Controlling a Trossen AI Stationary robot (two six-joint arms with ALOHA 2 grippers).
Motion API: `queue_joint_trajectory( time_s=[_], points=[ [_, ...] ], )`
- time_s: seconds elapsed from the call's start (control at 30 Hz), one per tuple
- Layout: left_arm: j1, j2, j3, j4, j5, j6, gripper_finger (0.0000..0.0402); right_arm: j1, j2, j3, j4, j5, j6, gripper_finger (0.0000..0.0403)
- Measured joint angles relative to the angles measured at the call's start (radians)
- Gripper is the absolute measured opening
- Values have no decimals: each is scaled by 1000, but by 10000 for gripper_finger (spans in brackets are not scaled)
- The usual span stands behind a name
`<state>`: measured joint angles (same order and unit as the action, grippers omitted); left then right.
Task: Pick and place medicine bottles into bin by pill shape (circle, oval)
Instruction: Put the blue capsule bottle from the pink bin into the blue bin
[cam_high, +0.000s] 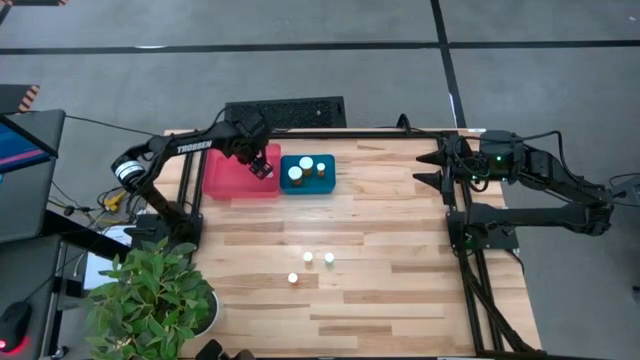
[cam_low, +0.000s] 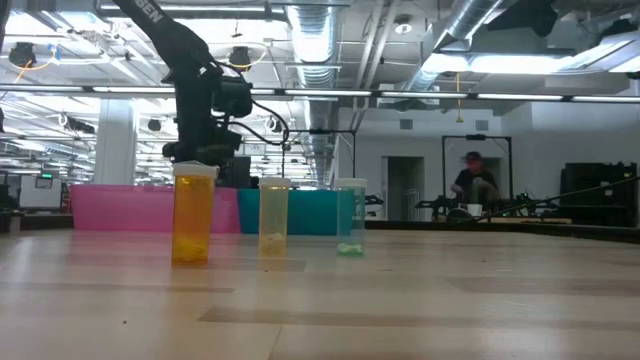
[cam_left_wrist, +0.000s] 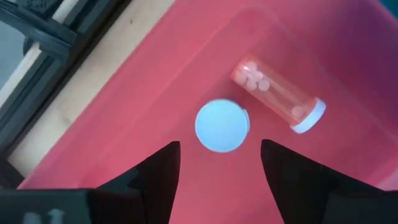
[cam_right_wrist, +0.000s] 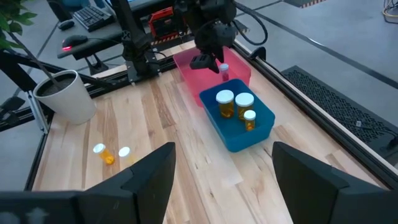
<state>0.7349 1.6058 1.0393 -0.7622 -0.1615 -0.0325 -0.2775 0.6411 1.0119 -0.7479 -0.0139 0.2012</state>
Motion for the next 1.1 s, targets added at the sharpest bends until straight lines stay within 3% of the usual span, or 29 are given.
queue_joint_trajectory(
  time_s=[0.33, 0.8, 1.1],
  points=[
    [0, 0, 0, 46, -8, 14, 212, 0, 0, 0, 0, 9, 0, 276],
    [0, -1, 0, 43, 24, 6, 98, 0, 0, 0, 0, 14, 0, 276],
    [-37, -2, 67, 0, 25, -52, 100, 0, 0, 0, 0, 17, 0, 276]
  ],
)
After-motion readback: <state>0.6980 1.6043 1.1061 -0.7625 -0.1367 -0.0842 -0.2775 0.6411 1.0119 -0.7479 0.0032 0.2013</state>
